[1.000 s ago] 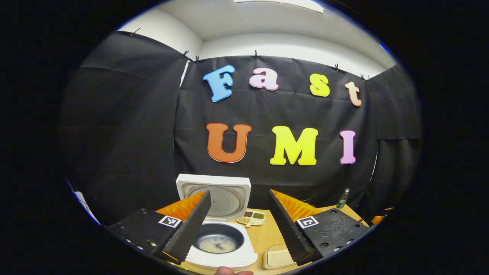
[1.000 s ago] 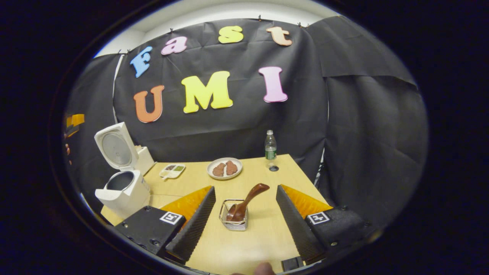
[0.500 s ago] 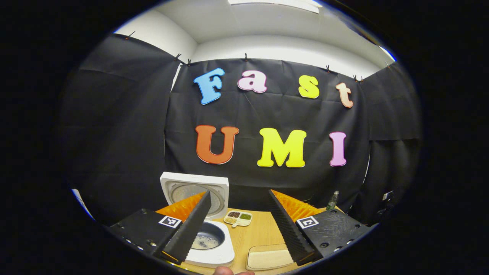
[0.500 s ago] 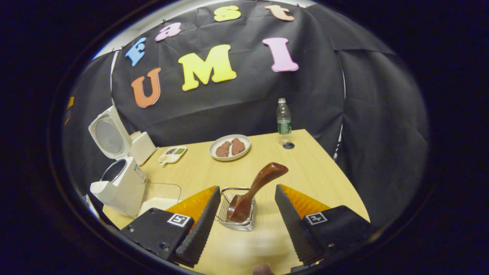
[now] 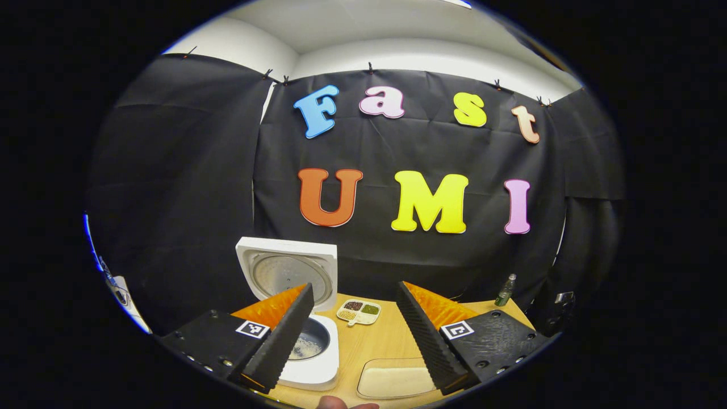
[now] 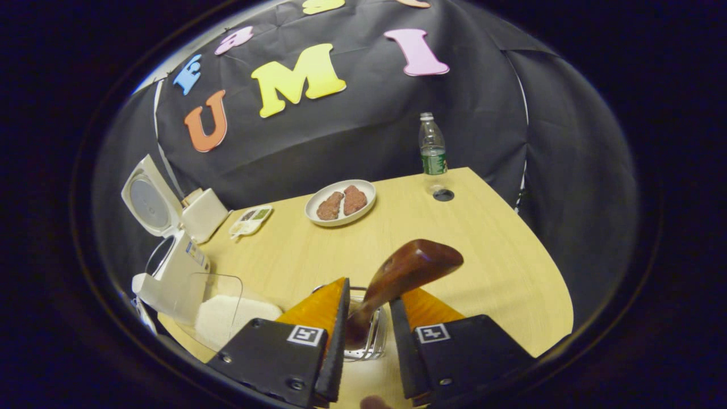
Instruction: Close the left gripper, press the button to open the rice cooker; take a wooden spoon from the chopstick holder with the right hand, scoop a spoonful of rice and pour it into the rice cooker, then put the wooden spoon back into the chopstick holder.
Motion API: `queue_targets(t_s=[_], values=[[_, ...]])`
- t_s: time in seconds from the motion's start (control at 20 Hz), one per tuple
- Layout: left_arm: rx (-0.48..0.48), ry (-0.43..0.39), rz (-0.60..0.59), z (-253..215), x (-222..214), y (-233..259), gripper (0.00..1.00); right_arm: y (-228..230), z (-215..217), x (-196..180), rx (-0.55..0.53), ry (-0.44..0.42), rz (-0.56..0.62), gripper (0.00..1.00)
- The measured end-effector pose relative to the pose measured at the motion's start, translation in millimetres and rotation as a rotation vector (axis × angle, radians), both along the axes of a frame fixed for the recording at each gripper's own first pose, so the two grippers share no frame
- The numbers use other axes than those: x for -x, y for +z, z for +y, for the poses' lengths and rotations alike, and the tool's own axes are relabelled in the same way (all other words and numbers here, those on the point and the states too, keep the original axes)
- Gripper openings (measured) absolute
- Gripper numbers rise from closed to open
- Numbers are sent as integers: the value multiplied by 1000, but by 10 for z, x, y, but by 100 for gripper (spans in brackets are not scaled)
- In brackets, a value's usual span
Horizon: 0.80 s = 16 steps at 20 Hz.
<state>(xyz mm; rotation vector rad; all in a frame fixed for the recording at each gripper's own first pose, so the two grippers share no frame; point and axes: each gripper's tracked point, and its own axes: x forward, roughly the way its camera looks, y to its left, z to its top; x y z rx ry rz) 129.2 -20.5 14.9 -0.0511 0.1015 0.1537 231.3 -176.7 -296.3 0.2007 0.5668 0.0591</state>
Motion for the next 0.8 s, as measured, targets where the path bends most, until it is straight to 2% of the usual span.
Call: queue_targets(t_s=[0.1, 0.25, 0.4, 0.6, 0.8], values=[[-3, 4, 14, 3, 17, -67, 94, 12, 13, -9, -10, 1, 4, 33], [15, 6, 22, 39, 51, -90, 94, 45, 68, 17, -37, 3, 15, 27], [29, -6, 13, 107, 70, -86, 94, 137, 98, 58, -14, -1, 6, 19], [17, -29, 10, 283, 156, -136, 94, 396, 141, 148, 52, -17, -31, 17], [11, -55, -2, 530, 304, -197, 94, 852, 187, 291, 141, -50, -95, 17]])
